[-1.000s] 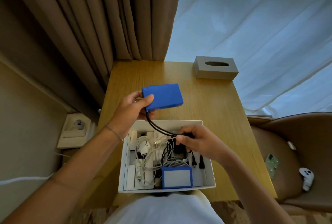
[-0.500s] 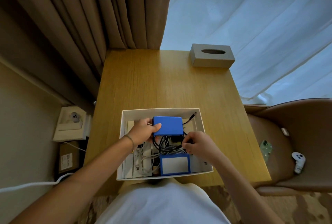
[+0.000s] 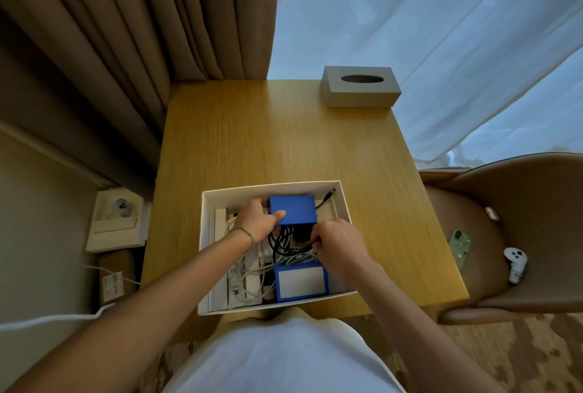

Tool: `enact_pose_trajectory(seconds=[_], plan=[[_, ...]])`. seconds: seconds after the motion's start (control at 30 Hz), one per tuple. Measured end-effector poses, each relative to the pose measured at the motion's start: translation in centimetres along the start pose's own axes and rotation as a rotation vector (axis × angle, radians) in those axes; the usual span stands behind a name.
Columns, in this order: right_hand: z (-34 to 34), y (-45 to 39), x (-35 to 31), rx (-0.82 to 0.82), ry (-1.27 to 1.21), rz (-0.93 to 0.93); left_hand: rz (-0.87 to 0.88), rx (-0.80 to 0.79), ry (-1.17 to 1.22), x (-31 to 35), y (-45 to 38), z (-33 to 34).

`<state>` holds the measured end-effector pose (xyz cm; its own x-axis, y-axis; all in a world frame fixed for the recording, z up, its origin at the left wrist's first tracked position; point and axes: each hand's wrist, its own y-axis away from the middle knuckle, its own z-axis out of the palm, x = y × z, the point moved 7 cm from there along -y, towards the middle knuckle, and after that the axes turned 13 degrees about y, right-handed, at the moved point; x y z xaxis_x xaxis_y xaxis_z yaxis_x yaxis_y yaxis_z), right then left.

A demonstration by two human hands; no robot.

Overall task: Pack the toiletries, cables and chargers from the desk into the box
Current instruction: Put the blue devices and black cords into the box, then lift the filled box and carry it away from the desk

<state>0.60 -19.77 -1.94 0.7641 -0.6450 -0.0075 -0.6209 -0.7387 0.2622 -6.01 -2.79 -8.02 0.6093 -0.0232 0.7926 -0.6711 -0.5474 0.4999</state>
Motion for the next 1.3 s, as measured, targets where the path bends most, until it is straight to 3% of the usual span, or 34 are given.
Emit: enact_pose_trajectory(seconds=[0.17,0.4,0.5,0.57,0.67,0.77,0.87,0.97,1.13,1.3], plan=[[0.7,-0.7,-0.3,-0.049,0.098,-0.008,0.069,0.074,-0.294,1.0,0.1,-0.1],[1.2,-1.0,-0.4,0.003,0.1,-0.044,0.045,0.033,-0.182,1.1,0.5,-0.5],[0.0,-0.4,0.2,0.153,-0.104,-0.048,0.065,-0.021,-0.118,1.5,1.9,-1.5],[-1.4,0.4,1.9,0.286,-0.319,0.045,0.134,-0.028,-0.099,2.2,3.6,-2.8],[-1.9,1.3,5.3,0.371,-0.484,0.266,0.316,0.131,-0.052,3.5,6.6,-6.2],[-1.2,1.7,7.4,0.318,-0.493,0.367,0.441,0.38,-0.071,3.0,9.3,-10.0],[0.1,1.6,7.5,0.17,-0.311,0.336,0.345,0.554,-0.154,-0.3,10.5,-12.3],[1.5,1.3,6.9,0.031,-0.256,0.266,0.182,0.612,-0.155,-3.9,11.0,-12.7],[1.8,1.0,6.8,0.01,-0.229,0.273,0.107,0.611,-0.16,-4.7,11.5,-11.1],[1.9,1.0,6.8,0.013,-0.199,0.283,0.038,0.516,-0.339,-4.1,11.2,-9.2]])
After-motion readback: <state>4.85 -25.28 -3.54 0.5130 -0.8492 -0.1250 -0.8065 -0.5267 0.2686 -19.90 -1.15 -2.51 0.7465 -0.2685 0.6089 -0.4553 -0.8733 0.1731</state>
